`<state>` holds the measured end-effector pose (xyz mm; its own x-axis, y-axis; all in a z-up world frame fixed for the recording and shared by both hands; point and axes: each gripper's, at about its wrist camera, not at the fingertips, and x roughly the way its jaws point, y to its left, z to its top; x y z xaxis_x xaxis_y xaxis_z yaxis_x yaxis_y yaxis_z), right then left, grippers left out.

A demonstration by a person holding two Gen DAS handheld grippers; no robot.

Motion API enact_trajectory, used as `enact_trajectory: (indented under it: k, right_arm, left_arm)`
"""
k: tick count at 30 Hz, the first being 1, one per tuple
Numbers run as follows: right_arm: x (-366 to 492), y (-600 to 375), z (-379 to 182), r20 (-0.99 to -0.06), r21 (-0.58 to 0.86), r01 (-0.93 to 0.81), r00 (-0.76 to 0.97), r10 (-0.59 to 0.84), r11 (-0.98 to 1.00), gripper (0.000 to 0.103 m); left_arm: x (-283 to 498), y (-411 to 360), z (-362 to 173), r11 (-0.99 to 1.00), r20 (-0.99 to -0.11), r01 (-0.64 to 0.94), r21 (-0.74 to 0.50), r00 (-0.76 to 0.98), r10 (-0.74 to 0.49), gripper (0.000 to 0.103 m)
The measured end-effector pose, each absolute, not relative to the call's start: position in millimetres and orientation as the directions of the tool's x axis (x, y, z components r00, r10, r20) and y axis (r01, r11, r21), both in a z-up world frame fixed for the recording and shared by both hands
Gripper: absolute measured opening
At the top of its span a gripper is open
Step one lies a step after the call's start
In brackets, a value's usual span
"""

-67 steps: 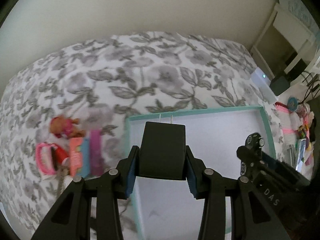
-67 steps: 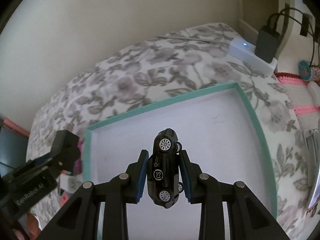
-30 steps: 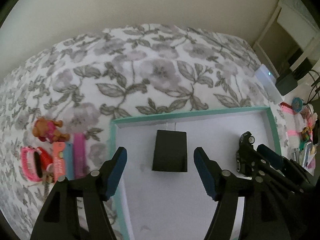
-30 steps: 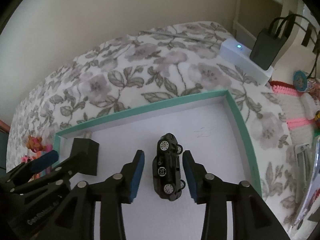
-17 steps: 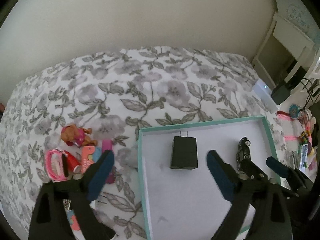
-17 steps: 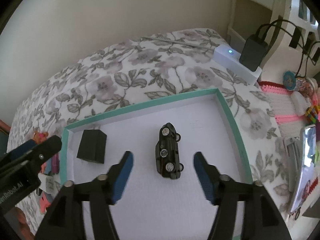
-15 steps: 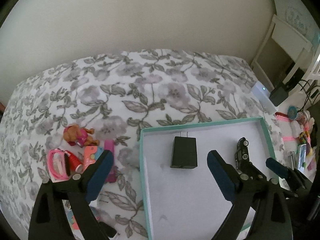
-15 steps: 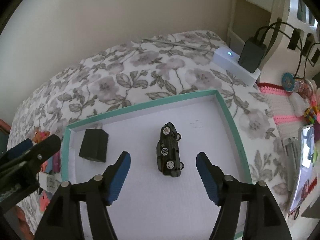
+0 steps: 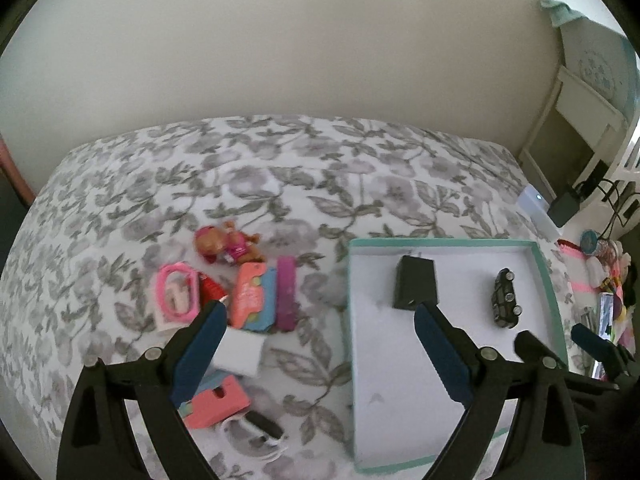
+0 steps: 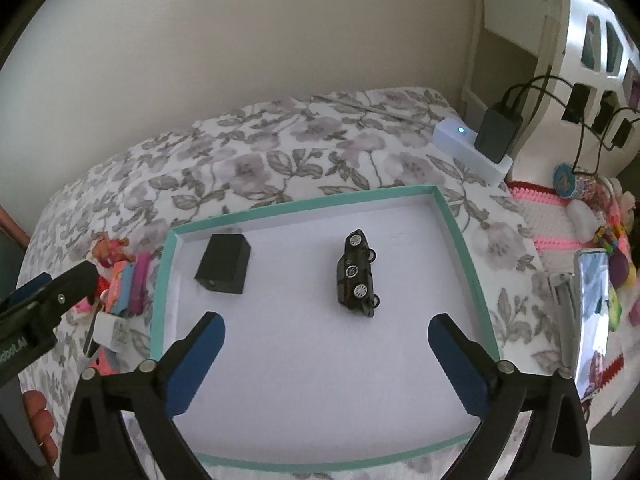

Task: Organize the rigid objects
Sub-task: 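Withdraw both grippers from the tray back toward the pile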

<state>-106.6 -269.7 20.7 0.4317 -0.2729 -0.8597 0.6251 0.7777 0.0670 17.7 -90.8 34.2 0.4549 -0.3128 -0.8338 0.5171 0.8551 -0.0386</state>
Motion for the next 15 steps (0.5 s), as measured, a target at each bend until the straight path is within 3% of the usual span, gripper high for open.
enact_trajectory:
  k: [7,15]
  right_arm:
    - [-115,-245,37,-0.81,0.104,0.605,0.512,-0.285,0.79,0.103]
    - [-113,-221,46,-0.788,0.138,0.566,0.56,-0.257,0.813,0.103]
  left_arm:
    - [14,-51,44,0.871,-0.813,0.486,-0.073,0.477,-0.334,0.095]
    - [12,-18,45,0.886,-0.82,0.463,0.029,0.518,-0.243,0.095]
